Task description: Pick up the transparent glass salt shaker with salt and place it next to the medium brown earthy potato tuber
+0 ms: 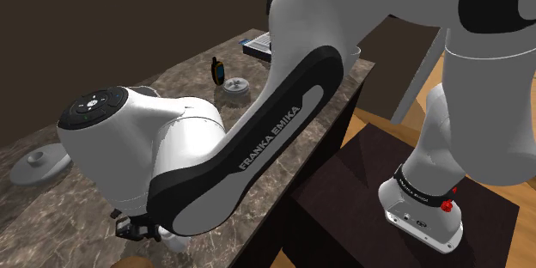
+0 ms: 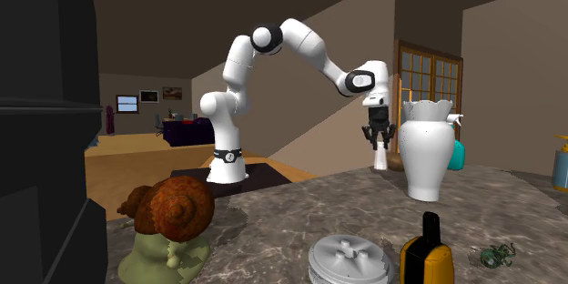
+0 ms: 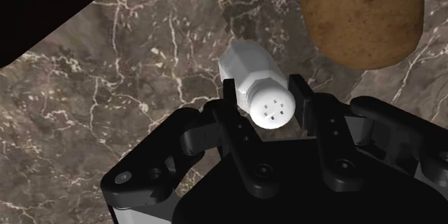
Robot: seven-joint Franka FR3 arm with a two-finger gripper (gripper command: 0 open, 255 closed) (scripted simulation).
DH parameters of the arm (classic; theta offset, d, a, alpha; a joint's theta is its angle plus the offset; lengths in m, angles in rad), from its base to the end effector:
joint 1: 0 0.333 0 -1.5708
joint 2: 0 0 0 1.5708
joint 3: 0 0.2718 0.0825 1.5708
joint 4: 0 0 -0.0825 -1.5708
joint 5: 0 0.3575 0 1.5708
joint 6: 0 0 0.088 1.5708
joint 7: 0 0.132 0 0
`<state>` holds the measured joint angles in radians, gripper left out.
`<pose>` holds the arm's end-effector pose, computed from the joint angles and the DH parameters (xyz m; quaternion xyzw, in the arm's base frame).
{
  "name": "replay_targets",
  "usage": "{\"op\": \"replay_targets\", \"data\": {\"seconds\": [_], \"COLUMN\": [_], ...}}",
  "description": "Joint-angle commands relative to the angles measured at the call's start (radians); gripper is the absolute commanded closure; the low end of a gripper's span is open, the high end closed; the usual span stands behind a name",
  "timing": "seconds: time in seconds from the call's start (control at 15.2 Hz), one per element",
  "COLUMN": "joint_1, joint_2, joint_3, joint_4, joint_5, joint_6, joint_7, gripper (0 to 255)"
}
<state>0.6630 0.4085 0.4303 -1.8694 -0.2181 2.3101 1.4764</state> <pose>0.2928 0.5286 0.2715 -0.9895 0.1390 -0.0114 0.0368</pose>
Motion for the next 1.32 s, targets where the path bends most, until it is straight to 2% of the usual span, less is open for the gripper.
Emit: {"op": "replay_targets", "data": {"seconds": [0.0, 0.53, 0.59, 0.92, 1.19, 1.25], "joint_1": [0.005, 0.005, 0.005, 0.005, -0.016, -0.016], "joint_2": [0.020, 0.020, 0.020, 0.020, -0.060, -0.060], "joint_3": [-0.007, -0.007, -0.007, -0.007, 0.018, 0.018], "joint_4": [-0.006, -0.006, -0.006, -0.006, 0.015, 0.015], "joint_5": [-0.012, -0.012, -0.012, -0.012, 0.035, 0.035], "joint_6": [0.025, 0.025, 0.025, 0.025, -0.069, -0.069], "joint_7": [0.007, 0.007, 0.007, 0.007, -0.023, -0.023], "gripper": [255, 255, 0, 0, 0, 0]}}
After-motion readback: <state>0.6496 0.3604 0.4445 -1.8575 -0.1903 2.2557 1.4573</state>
